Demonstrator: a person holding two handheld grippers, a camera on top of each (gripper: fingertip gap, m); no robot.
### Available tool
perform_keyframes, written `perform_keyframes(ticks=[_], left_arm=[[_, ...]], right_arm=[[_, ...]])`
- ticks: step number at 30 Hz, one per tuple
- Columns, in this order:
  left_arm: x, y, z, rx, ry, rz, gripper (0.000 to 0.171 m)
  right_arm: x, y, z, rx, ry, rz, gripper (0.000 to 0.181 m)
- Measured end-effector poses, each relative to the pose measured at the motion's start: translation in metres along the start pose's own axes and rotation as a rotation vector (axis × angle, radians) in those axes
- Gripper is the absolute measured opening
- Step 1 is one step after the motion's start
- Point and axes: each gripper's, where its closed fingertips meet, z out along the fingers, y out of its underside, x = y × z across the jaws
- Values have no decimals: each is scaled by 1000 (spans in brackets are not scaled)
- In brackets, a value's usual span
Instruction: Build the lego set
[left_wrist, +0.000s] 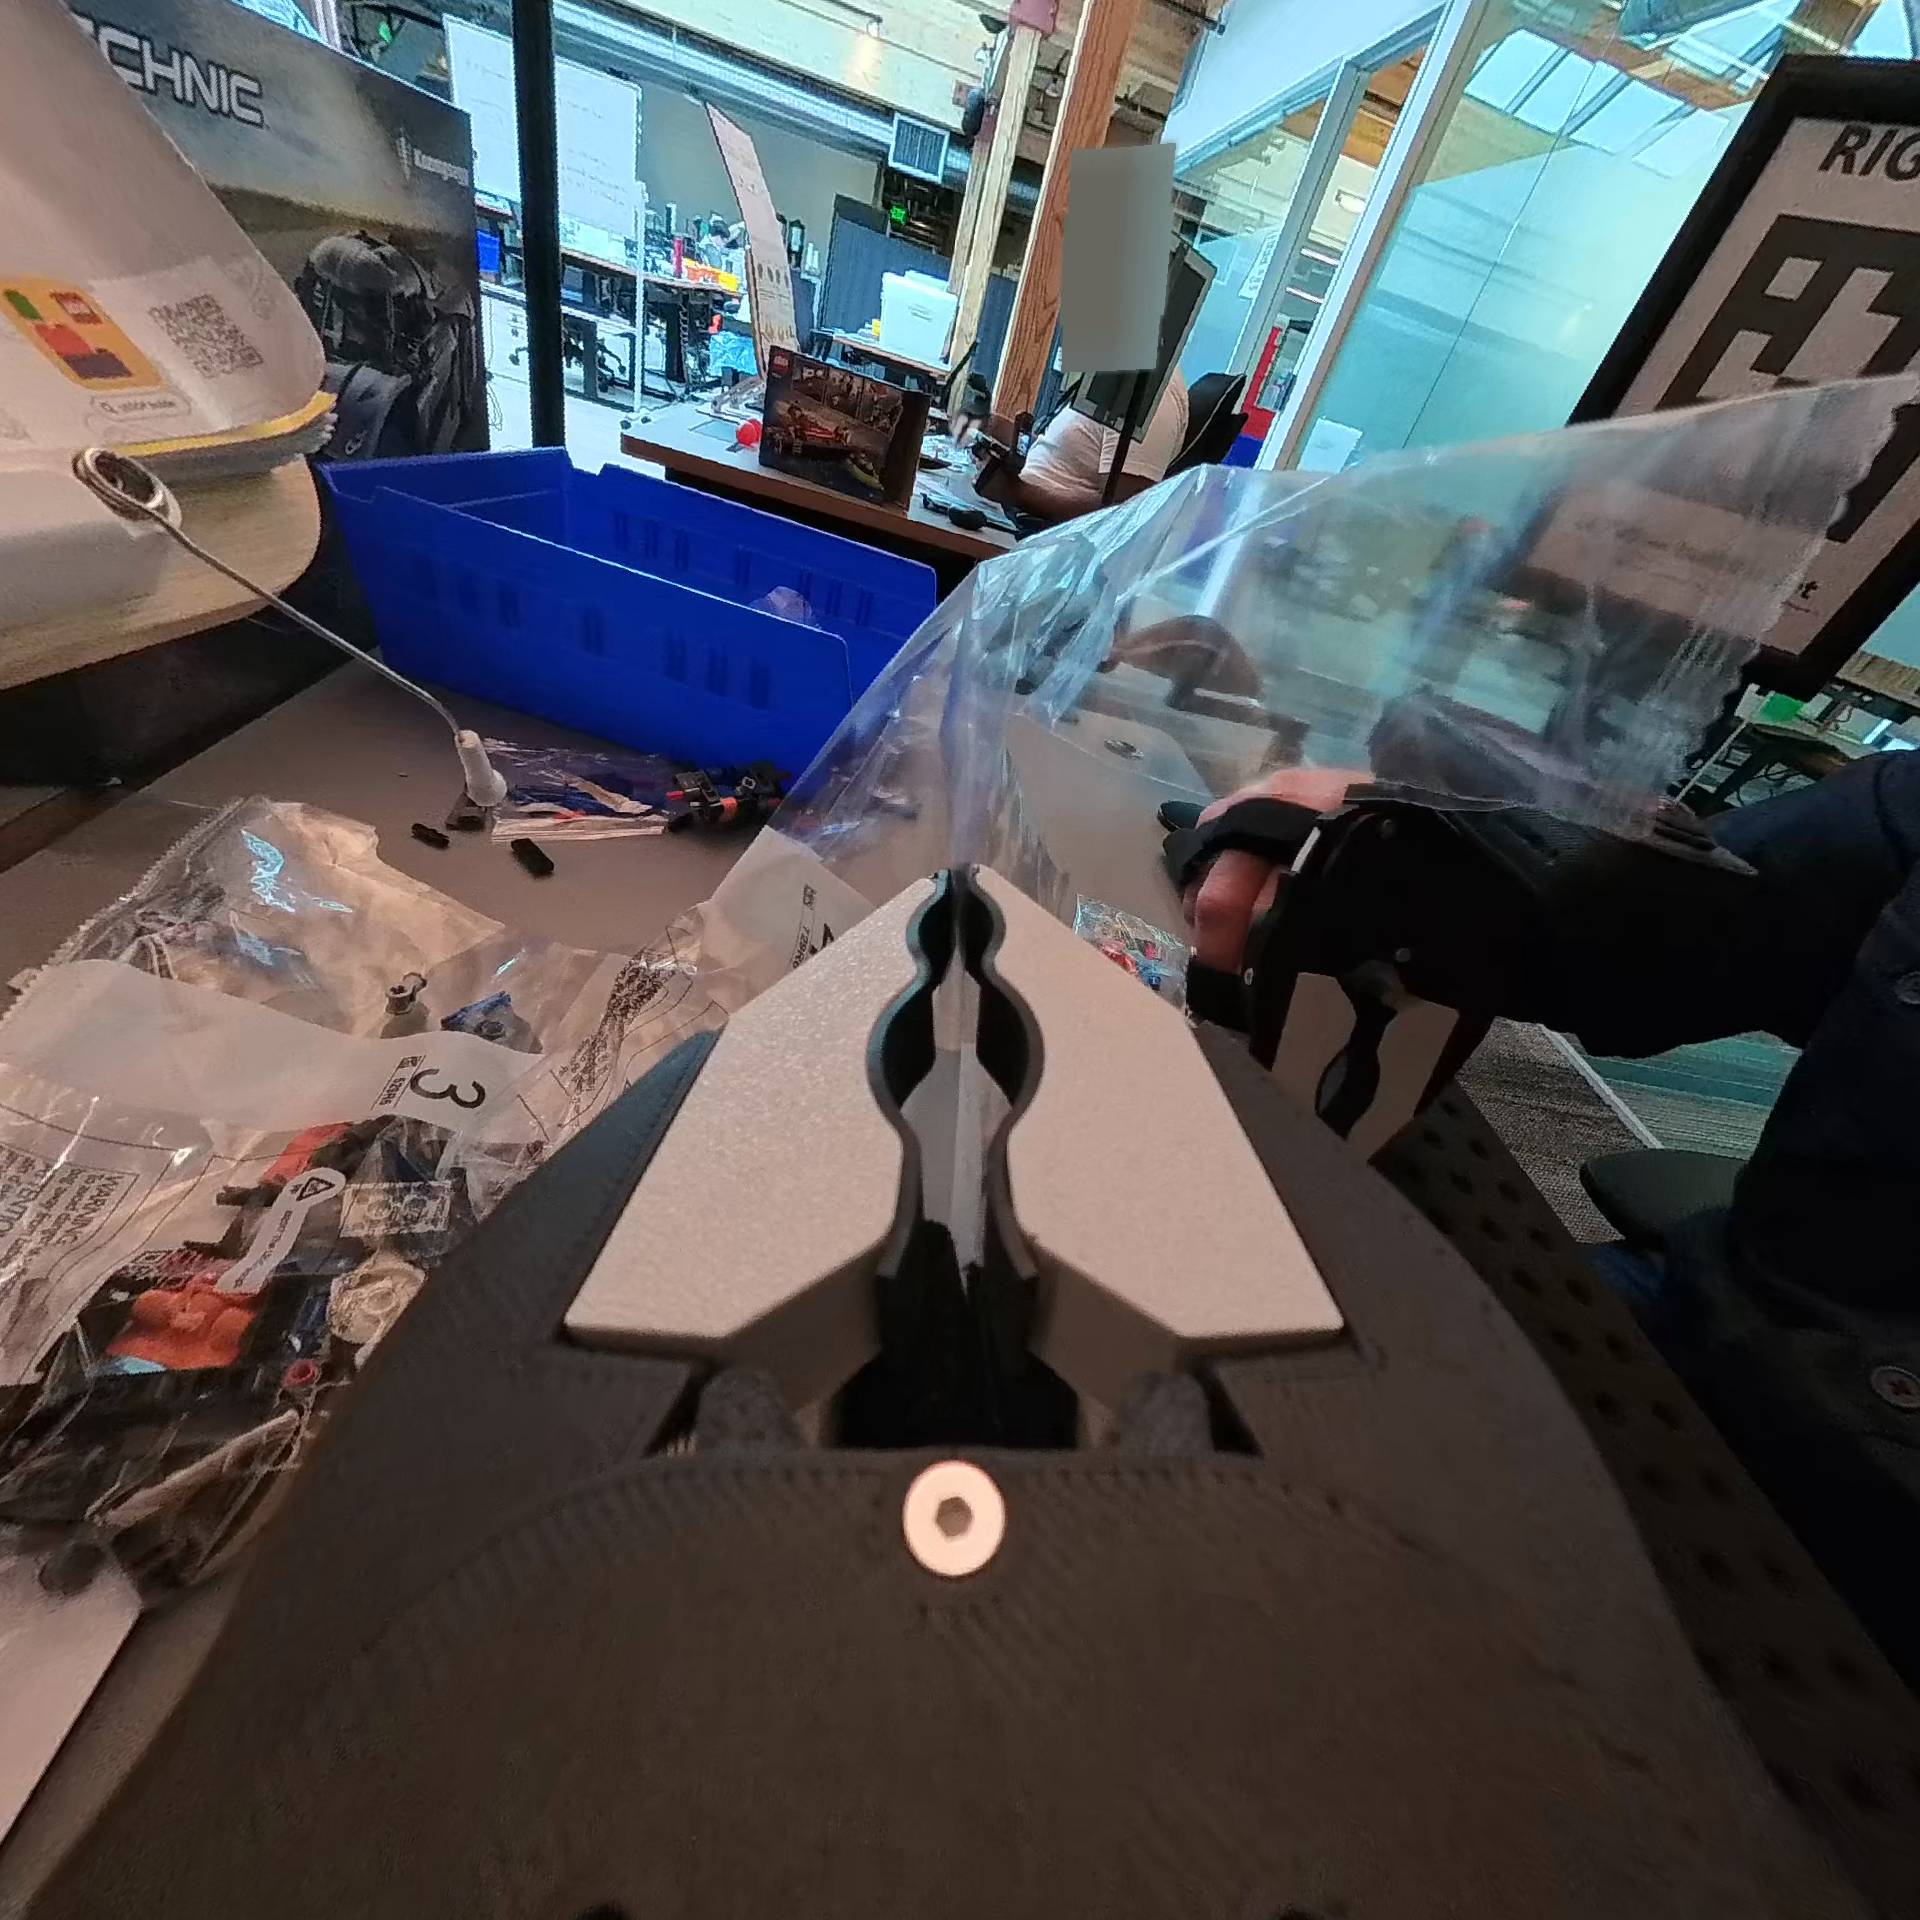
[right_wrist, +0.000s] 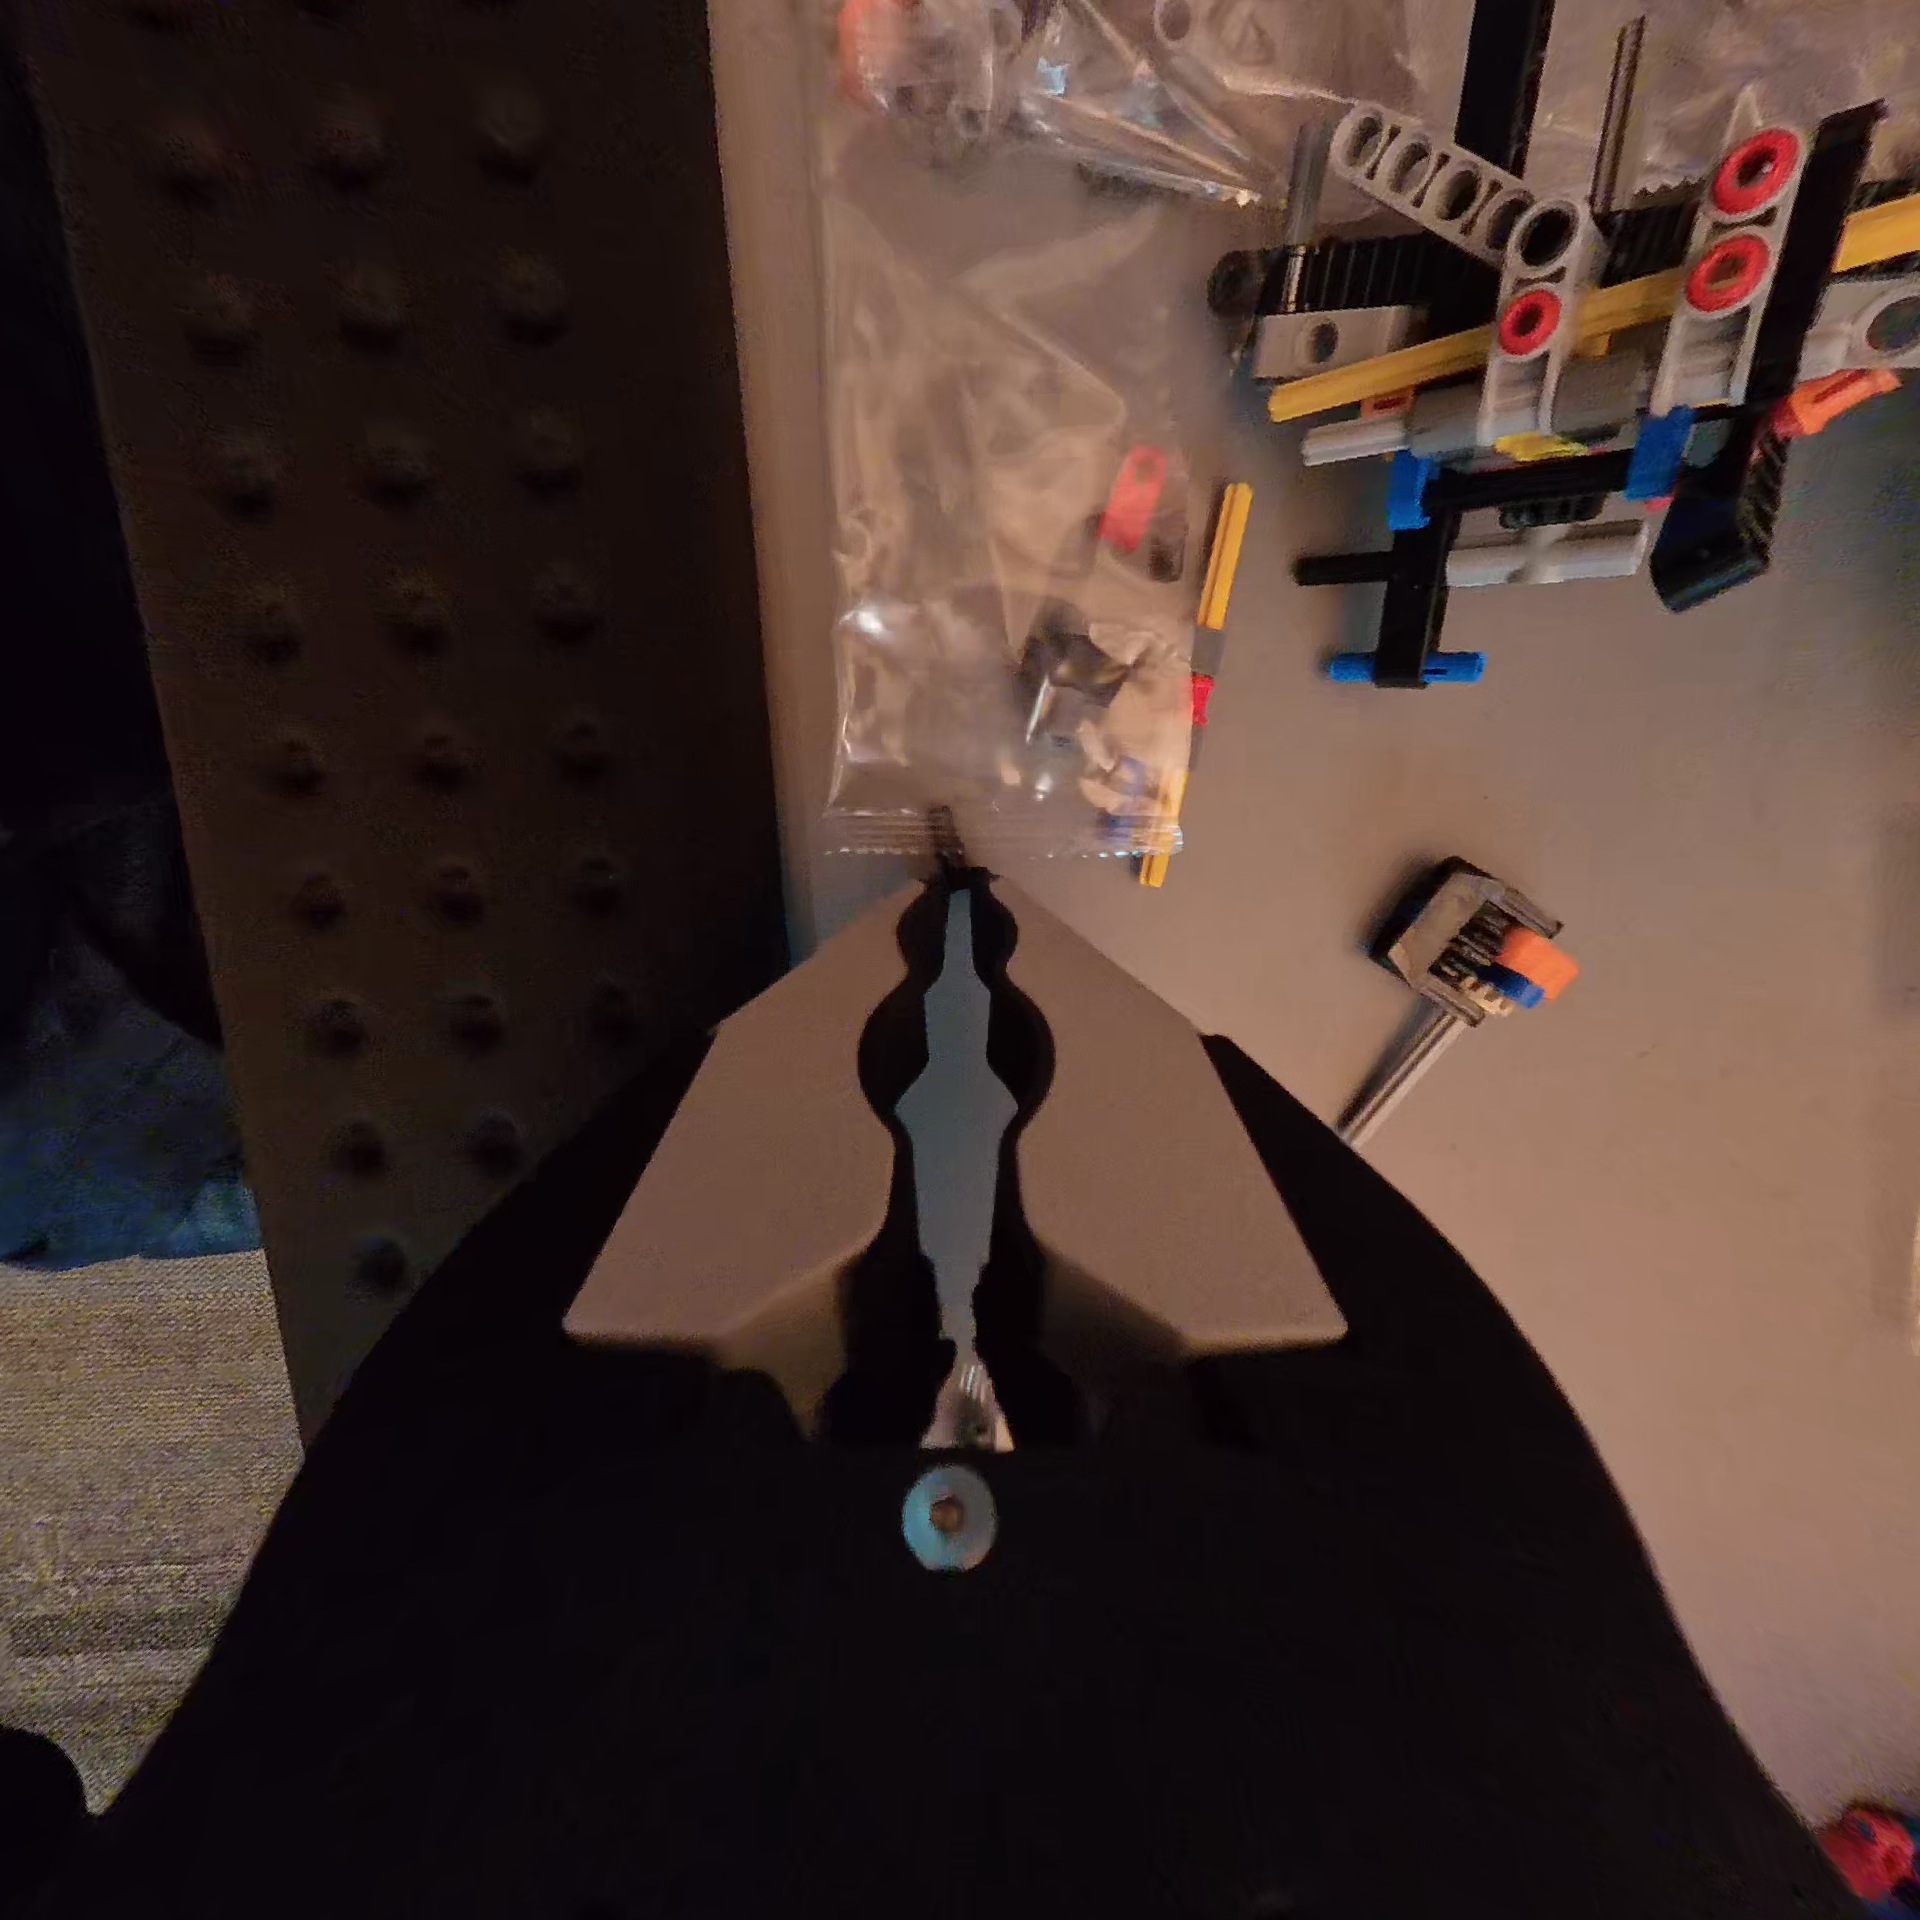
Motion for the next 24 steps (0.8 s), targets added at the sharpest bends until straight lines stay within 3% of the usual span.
perform_keyframes(ticks=[7, 17, 24], left_arm=[[-1, -1, -1, 5, -2, -2, 0], [-1, 1, 0, 4, 2, -5, 0], [-2, 1, -1, -2, -3, -2, 0]], right_arm=[[21, 7, -28, 23, 81, 40, 1], [107, -18, -120, 148, 417, 139, 2], [155, -11, -121, 134, 528, 214, 2]])
